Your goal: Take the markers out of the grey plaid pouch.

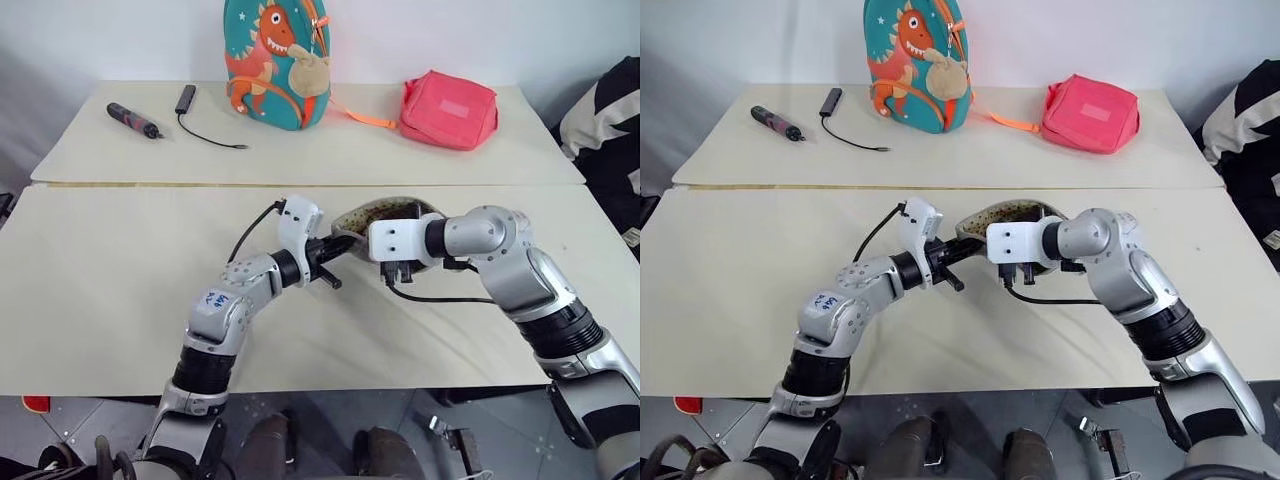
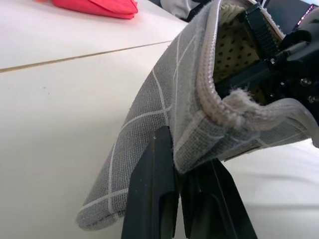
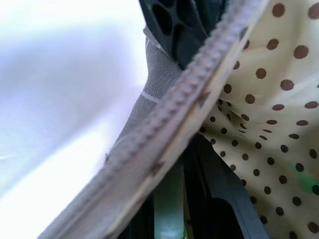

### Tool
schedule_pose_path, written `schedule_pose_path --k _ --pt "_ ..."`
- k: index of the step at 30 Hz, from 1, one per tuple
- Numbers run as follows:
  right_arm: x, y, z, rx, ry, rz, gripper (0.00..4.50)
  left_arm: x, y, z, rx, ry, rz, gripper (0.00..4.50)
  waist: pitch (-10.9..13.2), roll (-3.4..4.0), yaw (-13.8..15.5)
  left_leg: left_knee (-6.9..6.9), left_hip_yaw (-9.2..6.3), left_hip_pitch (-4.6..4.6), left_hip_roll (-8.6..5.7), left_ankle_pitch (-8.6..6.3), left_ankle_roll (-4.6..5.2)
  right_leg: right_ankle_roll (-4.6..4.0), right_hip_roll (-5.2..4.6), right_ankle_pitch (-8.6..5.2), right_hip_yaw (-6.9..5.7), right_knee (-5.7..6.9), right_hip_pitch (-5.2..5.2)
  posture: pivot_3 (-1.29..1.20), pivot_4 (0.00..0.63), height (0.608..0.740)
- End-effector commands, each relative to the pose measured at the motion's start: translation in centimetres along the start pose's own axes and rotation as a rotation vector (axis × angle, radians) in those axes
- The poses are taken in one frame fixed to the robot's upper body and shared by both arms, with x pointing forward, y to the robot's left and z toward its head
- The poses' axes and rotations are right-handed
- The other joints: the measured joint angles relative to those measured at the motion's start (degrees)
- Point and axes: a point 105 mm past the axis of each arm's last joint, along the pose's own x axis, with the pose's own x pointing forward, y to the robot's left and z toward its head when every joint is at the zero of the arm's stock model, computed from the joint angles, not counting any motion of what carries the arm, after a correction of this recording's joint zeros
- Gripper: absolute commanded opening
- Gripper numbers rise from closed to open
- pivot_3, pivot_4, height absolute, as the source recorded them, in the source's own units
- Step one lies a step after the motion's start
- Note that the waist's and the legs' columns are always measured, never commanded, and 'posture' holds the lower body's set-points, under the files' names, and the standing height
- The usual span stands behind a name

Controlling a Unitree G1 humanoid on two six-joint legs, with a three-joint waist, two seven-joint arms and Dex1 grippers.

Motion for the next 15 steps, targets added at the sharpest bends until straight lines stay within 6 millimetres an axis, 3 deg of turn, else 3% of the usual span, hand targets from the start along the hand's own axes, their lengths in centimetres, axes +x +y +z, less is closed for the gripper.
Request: schedule_pose_path --k 1,9,15 --pt "-0.3 -0.4 2.5 -0.097 -0.093 -0.011 0.45 -0.7 0.7 1.8 0.027 -0.049 0.034 0.0 0.0 0.0 -0.01 0.0 -0.01 -0.01 0.0 0.0 0.0 0.0 0.0 0.0 0.0 0.0 0.0 0.0 0.15 0.74" --pt "-0.5 -2.8 2.2 -0.117 -0.102 -0.131 0.45 -1.2 -1.4 0.8 0.052 0.021 -0.093 0.0 0.0 0.0 -0.06 0.0 0.01 0.0 -0.01 0.0 0.0 0.0 0.0 0.0 0.02 -0.02 0.01 0.0 0.15 0.74" --pt "-0.7 -3.2 1.7 -0.105 -0.083 -0.133 0.45 -1.6 -1.0 -0.3 0.171 0.093 -0.092 0.0 0.0 0.0 -0.05 0.0 -0.02 -0.01 -0.02 0.0 0.0 0.0 0.0 0.0 0.01 -0.02 0.0 0.0 0.15 0.74"
